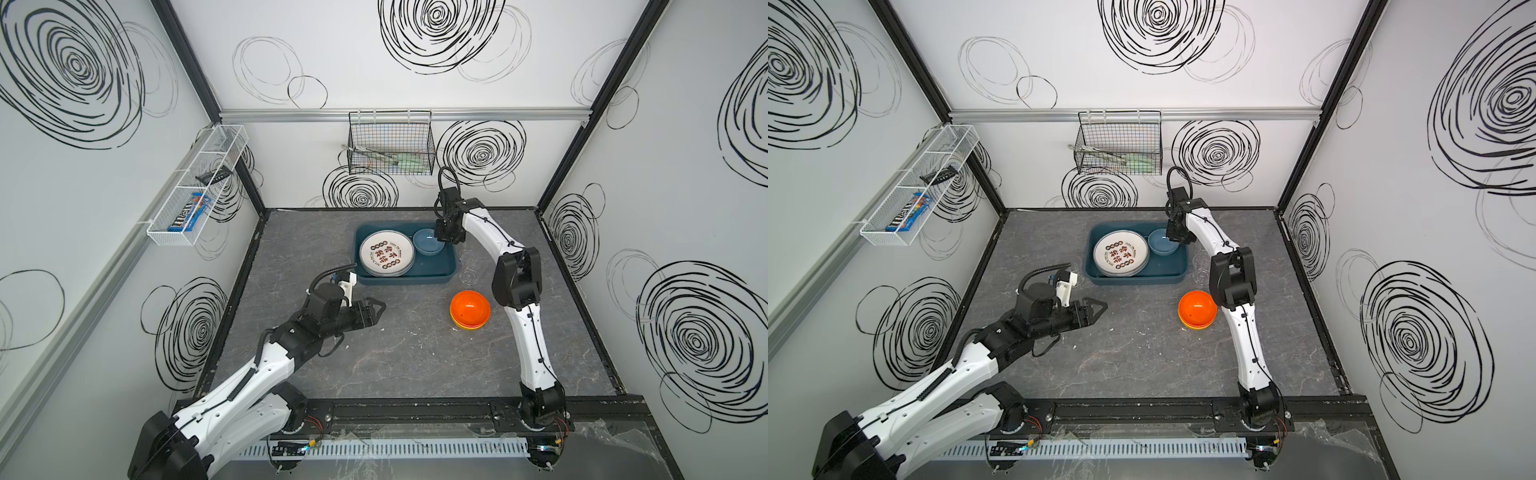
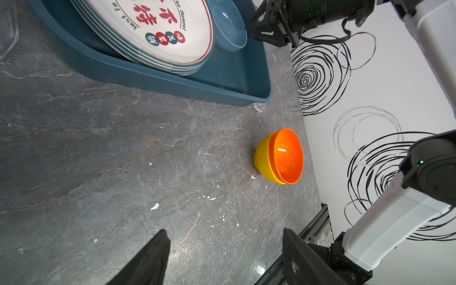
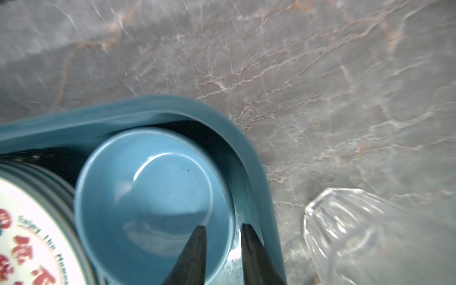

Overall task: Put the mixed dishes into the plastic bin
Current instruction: 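Lower the blue bowl beside the plates in the bin and open the right gripper, then move the open right gripper back to the orange bowl on the table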

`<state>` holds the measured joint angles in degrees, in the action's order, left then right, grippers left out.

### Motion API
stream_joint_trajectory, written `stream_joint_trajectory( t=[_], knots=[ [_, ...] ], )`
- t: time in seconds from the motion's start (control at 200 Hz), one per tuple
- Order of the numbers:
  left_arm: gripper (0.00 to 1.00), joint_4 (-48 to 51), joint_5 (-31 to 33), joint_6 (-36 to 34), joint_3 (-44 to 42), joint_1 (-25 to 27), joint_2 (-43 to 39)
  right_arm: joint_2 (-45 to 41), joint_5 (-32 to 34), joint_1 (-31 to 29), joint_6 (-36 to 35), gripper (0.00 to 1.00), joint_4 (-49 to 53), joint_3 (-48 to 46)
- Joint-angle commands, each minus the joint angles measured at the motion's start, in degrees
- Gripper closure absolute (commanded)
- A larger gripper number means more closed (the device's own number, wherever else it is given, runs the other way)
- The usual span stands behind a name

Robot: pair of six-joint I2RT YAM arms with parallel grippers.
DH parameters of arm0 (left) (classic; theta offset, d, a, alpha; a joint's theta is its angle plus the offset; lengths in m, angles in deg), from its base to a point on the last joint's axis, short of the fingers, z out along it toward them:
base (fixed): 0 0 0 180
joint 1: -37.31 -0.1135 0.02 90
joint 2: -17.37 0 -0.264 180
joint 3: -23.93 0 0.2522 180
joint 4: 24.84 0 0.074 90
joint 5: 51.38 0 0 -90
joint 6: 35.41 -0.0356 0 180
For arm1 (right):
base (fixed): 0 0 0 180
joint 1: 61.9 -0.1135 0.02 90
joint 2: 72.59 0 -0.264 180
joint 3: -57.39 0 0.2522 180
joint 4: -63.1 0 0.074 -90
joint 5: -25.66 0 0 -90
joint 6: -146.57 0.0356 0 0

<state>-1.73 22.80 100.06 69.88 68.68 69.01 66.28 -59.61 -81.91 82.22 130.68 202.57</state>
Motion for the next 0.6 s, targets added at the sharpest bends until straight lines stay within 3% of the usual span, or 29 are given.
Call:
stream_joint_trajectory(
  t=[0.0, 0.2, 0.59],
  knots=[
    [0.24, -1.2, 0.1, -0.1, 0.3, -0.5, -1.0, -5.4, 1.7, -0.5, 1.1, 0.7, 3.4, 1.2],
    [0.24, -1.2, -0.3, -0.5, 0.7, -0.5, -1.4, -11.2, 2.4, -2.3, 0.9, 0.7, 4.0, -2.1],
    [0.24, -4.3, -4.7, -2.8, 1.9, 0.2, 0.1, -36.6, -5.6, -4.6, -0.2, 0.63, -11.7, -35.2]
  ],
)
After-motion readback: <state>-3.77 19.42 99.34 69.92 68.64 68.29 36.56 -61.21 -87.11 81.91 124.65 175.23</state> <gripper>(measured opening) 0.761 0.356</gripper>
